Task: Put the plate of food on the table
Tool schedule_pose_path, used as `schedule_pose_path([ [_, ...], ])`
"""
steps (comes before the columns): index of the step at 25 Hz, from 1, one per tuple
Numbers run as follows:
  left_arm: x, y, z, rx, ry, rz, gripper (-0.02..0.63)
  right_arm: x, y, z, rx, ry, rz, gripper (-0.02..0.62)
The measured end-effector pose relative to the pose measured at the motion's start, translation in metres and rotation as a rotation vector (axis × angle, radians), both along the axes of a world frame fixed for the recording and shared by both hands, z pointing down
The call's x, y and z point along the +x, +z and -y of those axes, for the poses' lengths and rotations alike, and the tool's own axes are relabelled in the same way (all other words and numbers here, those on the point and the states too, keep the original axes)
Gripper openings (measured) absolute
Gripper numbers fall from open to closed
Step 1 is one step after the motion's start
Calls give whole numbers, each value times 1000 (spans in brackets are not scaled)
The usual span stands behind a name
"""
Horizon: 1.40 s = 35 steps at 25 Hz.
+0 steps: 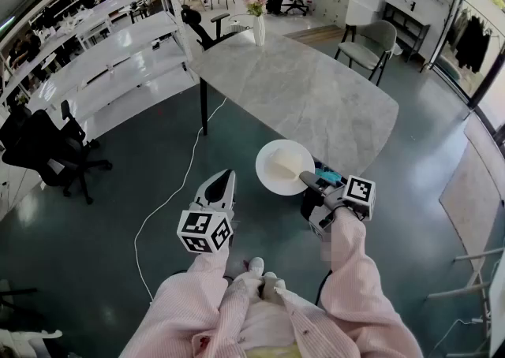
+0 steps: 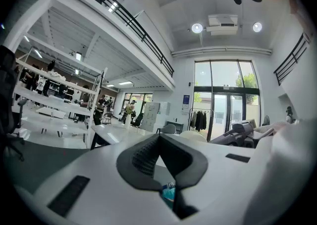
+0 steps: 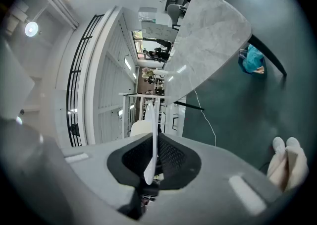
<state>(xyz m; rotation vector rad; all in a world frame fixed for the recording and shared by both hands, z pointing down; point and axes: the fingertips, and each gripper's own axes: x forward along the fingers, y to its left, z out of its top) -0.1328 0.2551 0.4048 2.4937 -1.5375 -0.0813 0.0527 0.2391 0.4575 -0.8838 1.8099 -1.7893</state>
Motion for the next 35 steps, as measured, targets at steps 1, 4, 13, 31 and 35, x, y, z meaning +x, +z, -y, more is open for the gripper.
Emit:
schedule_pose_path([
  [1, 2, 1, -4, -3, 0, 4, -3, 2, 1, -4, -7, 5, 4, 26],
  [4, 6, 4, -15, -9, 0, 10, -3, 8, 4, -15, -16, 17, 8, 26],
  [13, 14, -2, -28, -2, -2, 8, -3, 18, 1, -30, -16, 29, -2, 26],
  [31, 21, 6, -13, 0, -16, 7, -3, 26, 9, -8, 29, 16, -19, 26],
  [35, 21, 7, 12, -1, -16, 10, -3, 23, 9, 17, 37, 14, 7, 26],
])
